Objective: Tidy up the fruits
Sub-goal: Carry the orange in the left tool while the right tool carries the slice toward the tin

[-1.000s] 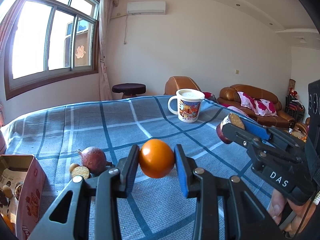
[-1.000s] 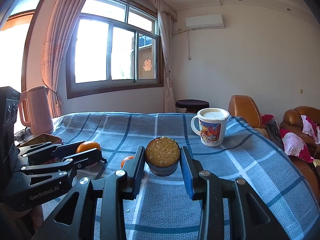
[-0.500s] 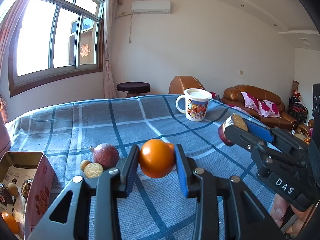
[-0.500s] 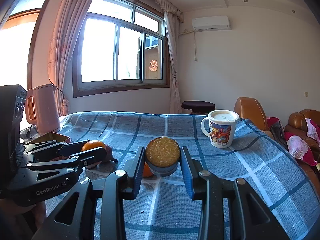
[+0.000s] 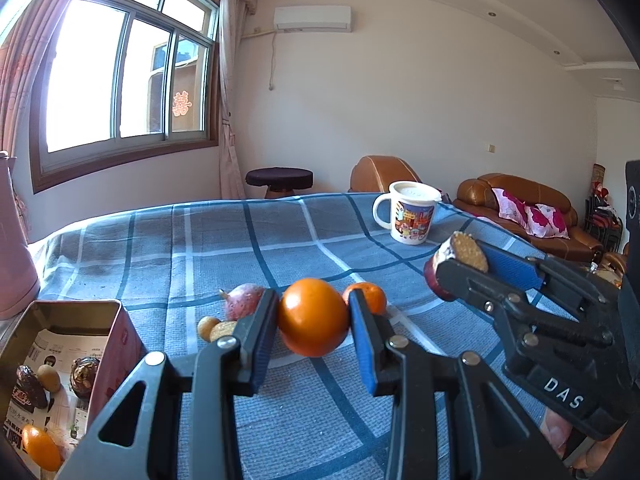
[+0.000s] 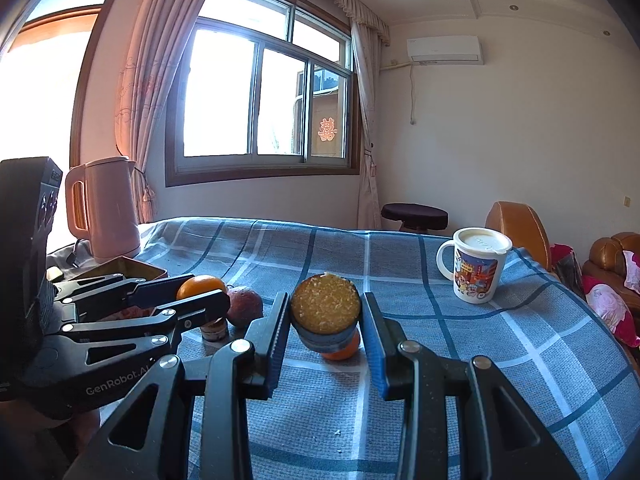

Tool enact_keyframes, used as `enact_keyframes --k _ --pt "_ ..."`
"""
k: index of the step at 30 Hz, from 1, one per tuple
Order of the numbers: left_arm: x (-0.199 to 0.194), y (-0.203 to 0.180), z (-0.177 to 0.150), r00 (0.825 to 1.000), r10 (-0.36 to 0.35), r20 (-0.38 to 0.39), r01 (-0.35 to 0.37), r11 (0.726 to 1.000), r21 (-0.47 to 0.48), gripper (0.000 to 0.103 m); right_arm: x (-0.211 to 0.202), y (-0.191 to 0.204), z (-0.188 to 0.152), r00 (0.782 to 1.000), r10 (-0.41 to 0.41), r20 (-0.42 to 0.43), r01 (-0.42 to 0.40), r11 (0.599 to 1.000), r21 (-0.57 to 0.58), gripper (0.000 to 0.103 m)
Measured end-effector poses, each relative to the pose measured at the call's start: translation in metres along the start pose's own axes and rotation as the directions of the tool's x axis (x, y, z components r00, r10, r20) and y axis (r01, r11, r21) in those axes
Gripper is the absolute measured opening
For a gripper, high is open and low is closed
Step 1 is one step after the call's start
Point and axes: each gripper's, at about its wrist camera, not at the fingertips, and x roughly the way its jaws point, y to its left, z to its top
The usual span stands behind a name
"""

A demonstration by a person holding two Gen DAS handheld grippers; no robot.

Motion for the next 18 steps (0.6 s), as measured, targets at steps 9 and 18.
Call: enact_keyframes --k 9,18 --pt "-0.008 0.023 -0.003 1.0 0.029 -0.002 -0.029 0.999 -0.025 0.037 0.01 0.024 0.002 0.999 0.039 -0.019 -0.04 0.999 -0.032 0.037" --pt "-0.015 0.045 -0.006 0.998 0.07 -0.001 -0.069 0.997 -0.045 0.037 0.022 0.045 0.005 0.995 0.09 -0.035 -0.091 0.995 -0.046 0.037"
